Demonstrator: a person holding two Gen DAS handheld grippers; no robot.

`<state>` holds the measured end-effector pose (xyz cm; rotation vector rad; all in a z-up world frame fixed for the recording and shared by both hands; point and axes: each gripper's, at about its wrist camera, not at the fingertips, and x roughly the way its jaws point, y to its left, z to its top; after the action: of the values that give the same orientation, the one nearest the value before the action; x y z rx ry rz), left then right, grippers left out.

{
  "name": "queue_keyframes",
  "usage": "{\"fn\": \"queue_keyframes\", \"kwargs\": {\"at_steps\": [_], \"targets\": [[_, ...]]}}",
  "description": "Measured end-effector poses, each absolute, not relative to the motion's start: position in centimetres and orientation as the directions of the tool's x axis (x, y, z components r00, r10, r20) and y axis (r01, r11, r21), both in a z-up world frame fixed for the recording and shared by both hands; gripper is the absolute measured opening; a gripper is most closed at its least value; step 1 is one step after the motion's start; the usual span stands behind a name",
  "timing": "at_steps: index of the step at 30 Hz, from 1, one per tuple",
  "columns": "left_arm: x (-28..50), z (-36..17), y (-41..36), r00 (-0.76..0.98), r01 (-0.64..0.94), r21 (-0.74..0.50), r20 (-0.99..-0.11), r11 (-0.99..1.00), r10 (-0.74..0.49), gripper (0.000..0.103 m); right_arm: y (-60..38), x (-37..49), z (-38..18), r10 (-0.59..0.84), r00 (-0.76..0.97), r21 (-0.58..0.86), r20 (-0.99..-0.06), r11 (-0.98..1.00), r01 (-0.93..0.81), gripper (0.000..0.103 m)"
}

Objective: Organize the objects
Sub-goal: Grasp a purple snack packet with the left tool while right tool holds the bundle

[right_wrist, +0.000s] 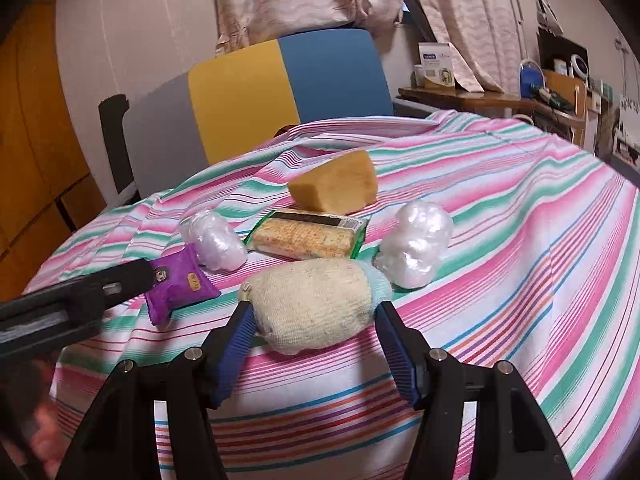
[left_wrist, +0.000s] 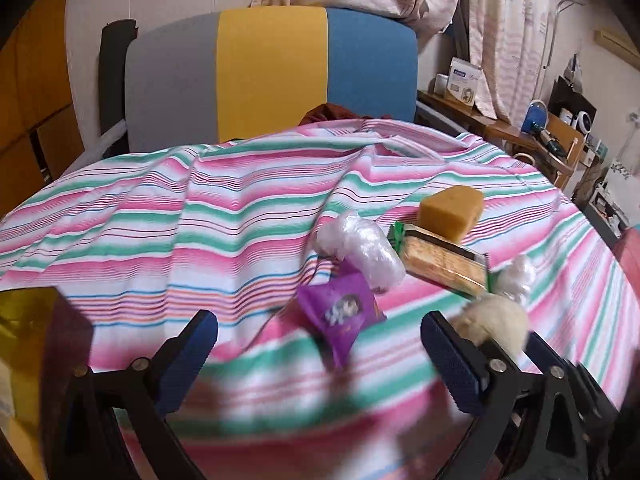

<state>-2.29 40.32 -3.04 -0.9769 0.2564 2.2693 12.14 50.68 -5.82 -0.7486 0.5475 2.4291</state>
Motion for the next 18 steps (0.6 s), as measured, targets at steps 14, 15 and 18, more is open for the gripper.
{"fn": "queue_keyframes", "kwargs": {"at_steps": [14, 15, 18], "targets": [[-2.3, -5.7, 41.7, -0.559, -0.701, 0.041, -0.652, -0.712, 0.512, 0.044, 51.1, 12.5, -6.2, 0.362, -0.714, 0.246, -0.6, -0.765, -0.595, 0.063], [-2.2, -5.6, 41.5, -0.568, -0.697, 0.048, -0.646, -0.716, 0.51, 0.043, 51.1, 12.5, -6.1, 0.363, -0.713, 0.244, -0.6, -0.765, -0.595, 0.063], [-1.6, -5.2, 40.2, -0.599, -0.679, 0.052, -0.618, -0.733, 0.51, 0.037, 51.0, 12.5, -6.1, 0.367, -0.711, 0.24, -0.6, -0.766, -0.597, 0.063]]}}
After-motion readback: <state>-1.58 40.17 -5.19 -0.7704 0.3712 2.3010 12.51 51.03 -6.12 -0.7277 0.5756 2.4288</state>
